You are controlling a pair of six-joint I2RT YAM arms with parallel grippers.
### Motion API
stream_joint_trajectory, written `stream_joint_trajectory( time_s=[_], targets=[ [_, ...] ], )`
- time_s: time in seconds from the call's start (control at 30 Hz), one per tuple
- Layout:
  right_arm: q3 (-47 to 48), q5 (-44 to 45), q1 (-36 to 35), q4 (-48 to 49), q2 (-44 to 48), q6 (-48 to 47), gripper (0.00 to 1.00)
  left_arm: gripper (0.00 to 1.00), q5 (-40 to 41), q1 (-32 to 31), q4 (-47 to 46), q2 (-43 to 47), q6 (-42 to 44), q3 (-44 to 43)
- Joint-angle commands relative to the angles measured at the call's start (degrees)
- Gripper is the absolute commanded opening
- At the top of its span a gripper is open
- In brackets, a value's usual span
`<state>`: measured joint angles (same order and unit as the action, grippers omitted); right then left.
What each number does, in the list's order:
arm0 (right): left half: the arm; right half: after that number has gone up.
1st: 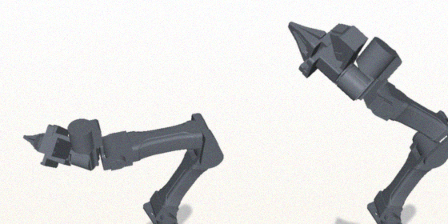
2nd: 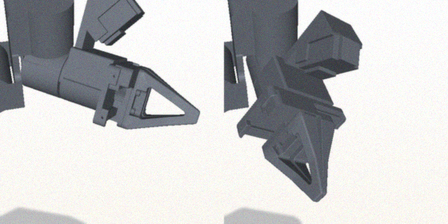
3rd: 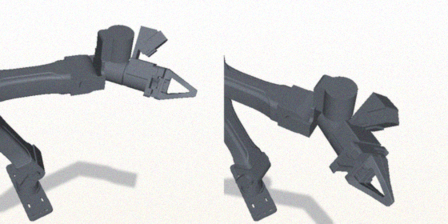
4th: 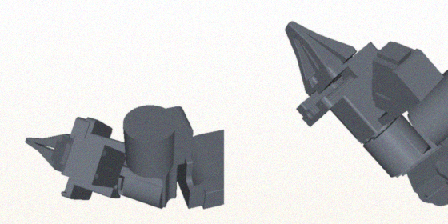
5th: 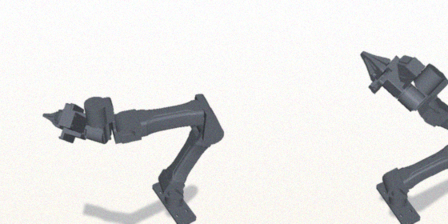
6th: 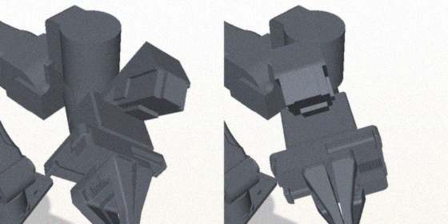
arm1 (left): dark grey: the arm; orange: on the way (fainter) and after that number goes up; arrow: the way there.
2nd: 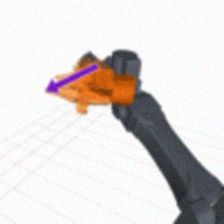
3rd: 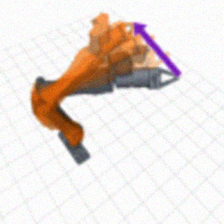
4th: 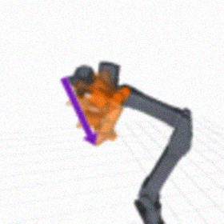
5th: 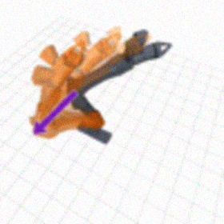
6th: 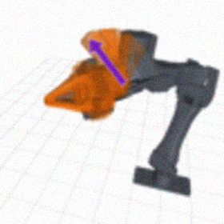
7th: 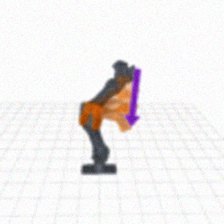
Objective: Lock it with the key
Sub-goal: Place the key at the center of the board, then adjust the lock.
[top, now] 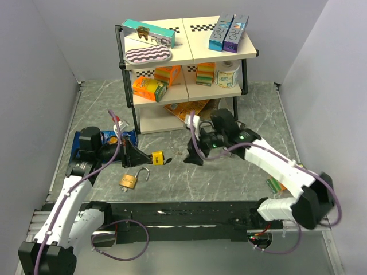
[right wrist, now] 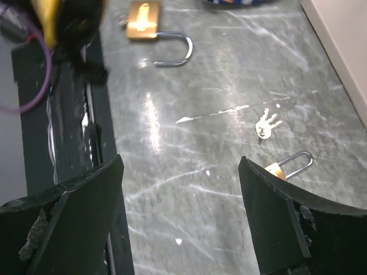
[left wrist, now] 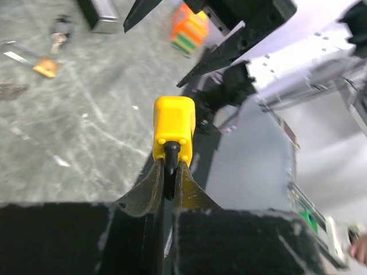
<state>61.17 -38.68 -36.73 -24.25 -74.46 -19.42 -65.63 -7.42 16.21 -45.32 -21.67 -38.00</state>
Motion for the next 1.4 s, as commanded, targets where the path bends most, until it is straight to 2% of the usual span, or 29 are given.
stream_joint_trajectory(
  time_s=[0.0, 0.13, 0.27, 0.37, 0.5, 0.87, 1.0, 1.1, 1.13, 1.37],
  targets=[
    [-5.17, -5.27, -0.62, -1.59, 8.35, -12.46, 0.90, 0.01, -10.66, -0.31, -5.92, 0.41, 1.19, -3.22],
    [-7.55, -4.66, -3.69, 0.16, 14.67, -15.65, 0.90, 0.01, -13.65, -3.38, -5.14, 0.15, 2.50, -4.01],
    [-8.26, -0.53, -10.18, 3.94, 16.45, -15.91, 0.91, 0.01, -12.08, -12.06, -1.11, -1.35, 6.46, -5.94],
    [-7.82, 0.09, -12.92, 4.74, 16.97, -16.17, 0.91, 0.01, -10.23, -15.68, -0.47, -2.23, 8.05, -7.00],
    [-7.90, -0.43, -15.30, 5.35, 18.81, -16.35, 0.91, 0.01, -9.79, -17.01, -5.13, -2.84, 4.27, -6.56],
    [-7.38, 1.23, -19.17, 2.45, 19.96, -17.85, 0.89, 0.01, -9.70, -19.21, -5.57, -4.07, 4.09, -6.56],
    [-6.41, 1.41, -19.34, 3.07, 19.09, -17.23, 0.82, 0.01, -9.78, -19.82, -4.34, -4.43, 5.23, -6.83],
    [-5.89, 2.11, -19.34, 3.95, 18.65, -16.18, 0.70, 0.01, -9.61, -20.35, -4.25, -4.51, 5.15, -6.56],
    [-5.71, 2.55, -19.34, 4.30, 18.73, -15.74, 0.63, 0.01, -9.61, -20.53, -4.51, -4.60, 4.97, -6.39],
    [-4.48, 1.24, -19.52, 3.86, 18.38, -14.07, 0.56, 0.01, -8.47, -20.62, -5.40, -4.86, 4.62, -5.51]
  ],
)
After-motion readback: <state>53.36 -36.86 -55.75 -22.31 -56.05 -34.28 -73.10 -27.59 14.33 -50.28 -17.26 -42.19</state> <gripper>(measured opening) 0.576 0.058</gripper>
